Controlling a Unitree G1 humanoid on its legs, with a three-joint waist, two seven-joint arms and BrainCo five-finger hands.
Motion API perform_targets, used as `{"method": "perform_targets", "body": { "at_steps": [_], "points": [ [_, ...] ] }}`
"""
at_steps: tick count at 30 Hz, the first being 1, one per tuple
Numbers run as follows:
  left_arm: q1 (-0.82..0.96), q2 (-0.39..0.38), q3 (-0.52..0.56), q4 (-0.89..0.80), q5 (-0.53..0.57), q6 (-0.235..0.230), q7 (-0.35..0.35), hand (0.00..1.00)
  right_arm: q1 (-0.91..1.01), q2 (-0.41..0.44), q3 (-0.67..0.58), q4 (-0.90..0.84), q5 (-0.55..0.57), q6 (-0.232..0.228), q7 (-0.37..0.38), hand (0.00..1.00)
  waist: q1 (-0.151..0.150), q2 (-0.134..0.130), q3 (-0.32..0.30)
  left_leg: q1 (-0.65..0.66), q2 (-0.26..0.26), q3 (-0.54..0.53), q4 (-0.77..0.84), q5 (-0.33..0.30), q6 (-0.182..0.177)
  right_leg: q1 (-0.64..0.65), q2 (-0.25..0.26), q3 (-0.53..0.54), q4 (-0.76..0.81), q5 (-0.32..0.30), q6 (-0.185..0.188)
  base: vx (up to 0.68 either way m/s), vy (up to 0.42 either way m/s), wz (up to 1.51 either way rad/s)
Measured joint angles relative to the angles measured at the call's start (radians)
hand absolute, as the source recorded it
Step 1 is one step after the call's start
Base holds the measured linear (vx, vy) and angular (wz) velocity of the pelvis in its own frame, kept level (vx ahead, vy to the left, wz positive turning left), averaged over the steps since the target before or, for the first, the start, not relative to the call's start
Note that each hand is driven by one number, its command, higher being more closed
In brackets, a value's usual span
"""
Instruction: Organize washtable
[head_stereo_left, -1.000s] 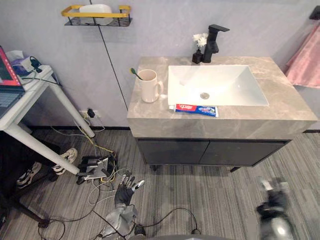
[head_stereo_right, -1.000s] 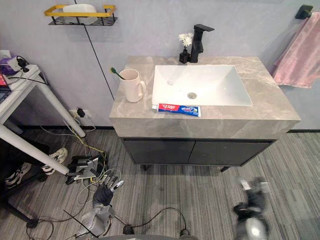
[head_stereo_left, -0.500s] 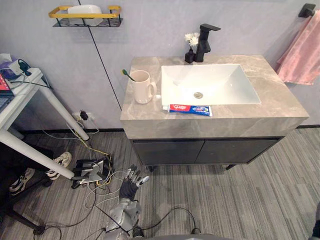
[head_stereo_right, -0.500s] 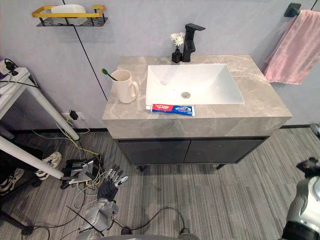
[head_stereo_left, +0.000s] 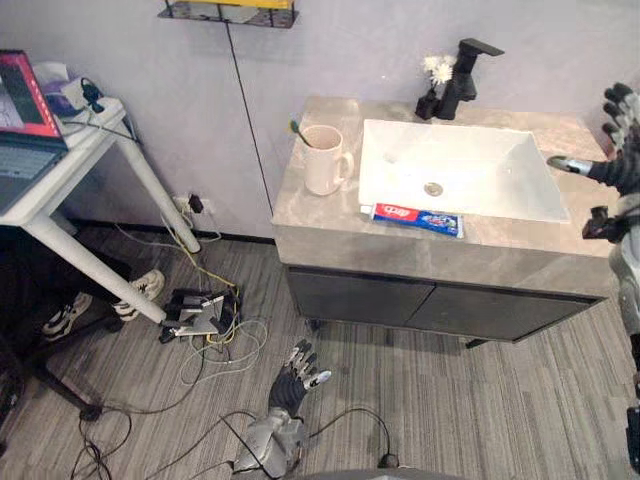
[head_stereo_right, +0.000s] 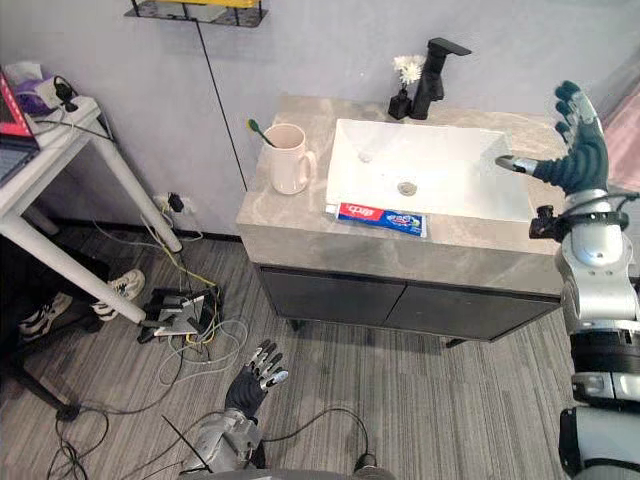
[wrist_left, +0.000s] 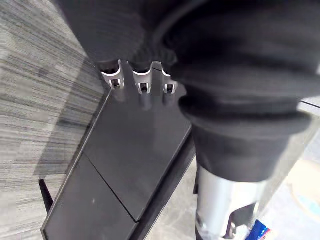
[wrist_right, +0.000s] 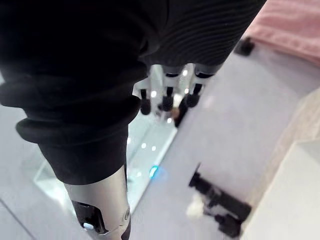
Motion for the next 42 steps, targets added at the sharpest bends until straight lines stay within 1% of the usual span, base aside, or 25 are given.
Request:
{"method": "perform_targets", "body": {
  "at_steps": [2,7,8,12,16,18,21,28,33,36,42],
  "points": [
    [0.000,0.000,-0.009,-0.002,0.000,0.000,-0.006,0.00,-0.020,-0.018,0.033,0.014,-0.013,0.000,0.006,0.00,0.000,-0.005,0.003,-0.018,-0.009,-0.018,0.000,0.006,0.006,-0.006,-0.009,-0.017,0.000,0.000,0.000,-0.01,0.017,0.20],
    [0.003,0.008,-0.011,-0.009,-0.007,0.000,-0.016,0.00,-0.027,-0.019,0.096,0.028,-0.039,0.001,0.039,0.00,0.006,-0.009,0.007,-0.041,-0.014,-0.035,0.000,0.012,0.013,-0.020,-0.018,-0.041,0.012,0.000,0.000,-0.03,0.012,0.14],
    [0.004,0.013,-0.011,-0.019,-0.007,0.000,-0.017,0.00,-0.027,-0.019,0.105,0.028,-0.048,0.001,0.046,0.00,0.007,-0.013,0.010,-0.049,-0.014,-0.036,0.000,0.014,0.016,-0.029,-0.018,-0.042,0.014,0.000,0.000,-0.04,0.011,0.05],
    [0.004,0.020,-0.011,-0.025,-0.007,0.000,-0.017,0.00,-0.026,-0.020,0.108,0.028,-0.069,0.009,0.067,0.00,0.005,-0.027,0.030,-0.065,-0.021,-0.045,-0.001,0.023,0.019,-0.041,-0.018,-0.047,0.015,0.001,-0.001,-0.04,0.007,0.05],
    [0.001,0.020,-0.011,-0.025,-0.007,-0.001,-0.018,0.00,-0.016,-0.032,0.115,0.028,-0.101,0.014,0.088,0.00,0.006,-0.028,0.031,-0.073,-0.023,-0.054,-0.001,0.026,0.019,-0.041,-0.019,-0.059,0.015,0.001,-0.001,-0.02,0.004,0.08],
    [0.001,0.021,-0.011,-0.025,-0.007,-0.001,-0.019,0.00,-0.002,-0.060,0.136,0.028,-0.116,0.015,0.094,0.00,0.006,-0.031,0.033,-0.081,-0.024,-0.059,-0.001,0.027,0.020,-0.046,-0.020,-0.065,0.015,0.001,-0.001,-0.01,0.005,0.06],
    [0.000,0.024,-0.010,-0.026,-0.007,-0.001,-0.020,0.00,0.030,-0.063,0.137,0.029,-0.128,0.017,0.108,0.00,0.007,-0.037,0.037,-0.084,-0.024,-0.061,0.000,0.028,0.020,-0.048,-0.021,-0.066,0.016,0.001,-0.001,0.00,0.002,0.01],
    [0.001,0.031,-0.010,-0.026,-0.006,-0.001,-0.039,0.00,0.068,-0.065,0.142,0.033,-0.135,0.018,0.114,0.00,0.005,-0.038,0.038,-0.086,-0.024,-0.060,0.000,0.028,0.020,-0.051,-0.030,-0.066,0.016,0.001,-0.001,0.00,0.000,0.00],
    [0.001,0.033,-0.009,-0.026,-0.006,-0.001,-0.040,0.00,0.073,-0.089,0.143,0.059,-0.136,0.018,0.133,0.00,0.008,-0.042,0.050,-0.086,-0.025,-0.060,-0.001,0.028,0.020,-0.051,-0.030,-0.066,0.016,0.001,-0.001,0.00,0.000,0.00],
    [0.001,0.039,-0.009,-0.026,-0.006,-0.001,-0.040,0.00,0.079,-0.090,0.143,0.059,-0.138,0.018,0.134,0.00,0.007,-0.046,0.059,-0.088,-0.026,-0.060,-0.001,0.028,0.020,-0.053,-0.029,-0.066,0.016,0.001,-0.001,0.00,0.000,0.00],
    [0.001,0.039,-0.009,-0.031,-0.006,-0.001,-0.041,0.00,0.088,-0.091,0.150,0.068,-0.155,0.019,0.136,0.00,0.009,-0.046,0.061,-0.102,-0.026,-0.061,0.000,0.029,0.021,-0.068,-0.030,-0.067,0.020,0.002,-0.002,0.00,0.000,0.00]
  ]
}}
